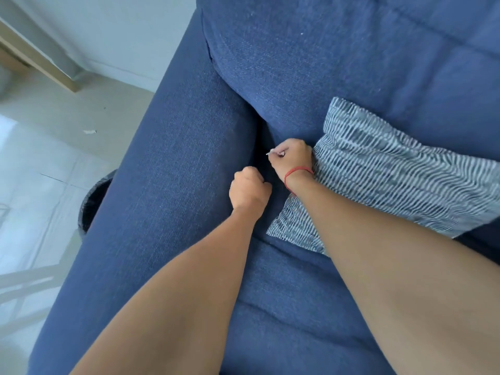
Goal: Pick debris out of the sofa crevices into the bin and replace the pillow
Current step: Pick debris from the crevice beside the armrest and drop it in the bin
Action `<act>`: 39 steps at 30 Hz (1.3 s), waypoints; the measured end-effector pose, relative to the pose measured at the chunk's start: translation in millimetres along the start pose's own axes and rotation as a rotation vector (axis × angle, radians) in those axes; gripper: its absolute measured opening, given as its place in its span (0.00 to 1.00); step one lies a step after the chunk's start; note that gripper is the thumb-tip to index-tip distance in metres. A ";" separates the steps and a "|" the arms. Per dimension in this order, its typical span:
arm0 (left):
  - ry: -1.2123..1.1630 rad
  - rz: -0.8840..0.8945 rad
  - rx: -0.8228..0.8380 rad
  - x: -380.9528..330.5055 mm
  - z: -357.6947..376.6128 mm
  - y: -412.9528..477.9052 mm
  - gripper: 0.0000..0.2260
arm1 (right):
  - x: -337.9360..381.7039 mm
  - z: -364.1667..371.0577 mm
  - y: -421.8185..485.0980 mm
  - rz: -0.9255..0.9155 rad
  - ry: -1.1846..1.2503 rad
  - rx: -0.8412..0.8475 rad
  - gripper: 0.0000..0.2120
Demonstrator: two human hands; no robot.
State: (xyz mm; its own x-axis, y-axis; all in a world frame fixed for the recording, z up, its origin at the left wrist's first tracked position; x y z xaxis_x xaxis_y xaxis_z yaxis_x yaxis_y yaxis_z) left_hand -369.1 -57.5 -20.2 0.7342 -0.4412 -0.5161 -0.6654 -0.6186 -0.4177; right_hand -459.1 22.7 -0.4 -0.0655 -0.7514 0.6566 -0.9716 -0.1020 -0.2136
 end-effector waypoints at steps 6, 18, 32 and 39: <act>-0.113 -0.014 -0.111 -10.7 -61.7 -29.7 0.12 | 36.1 -42.0 -28.3 0.033 0.039 -0.026 0.13; -0.296 -0.086 -0.370 77.3 -187.4 -23.9 0.07 | 140.9 22.0 -94.3 -0.048 0.157 0.201 0.06; -0.356 -0.400 -0.479 268.6 -290.6 2.7 0.06 | 273.1 203.8 -168.9 -0.203 0.013 0.469 0.05; -0.310 -0.485 -0.359 298.2 -295.6 9.4 0.17 | 279.5 234.2 -187.3 -0.176 -0.266 0.739 0.17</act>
State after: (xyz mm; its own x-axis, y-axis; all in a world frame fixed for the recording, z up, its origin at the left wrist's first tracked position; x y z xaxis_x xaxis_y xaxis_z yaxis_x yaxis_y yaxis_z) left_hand -116.6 -387.0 43.0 0.8300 0.1144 -0.5460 -0.1452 -0.9008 -0.4094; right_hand -242.2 -320.9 53.7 0.2215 -0.8044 0.5512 -0.5544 -0.5689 -0.6074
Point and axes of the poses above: each hand's wrist, its own y-axis towards the middle knuckle, its own z-axis out of the palm, x = y × z, the point moved 4 cm from there along y, towards the middle knuckle, and after that the axes turned 5 degrees about -x, right-handed, at the moved point
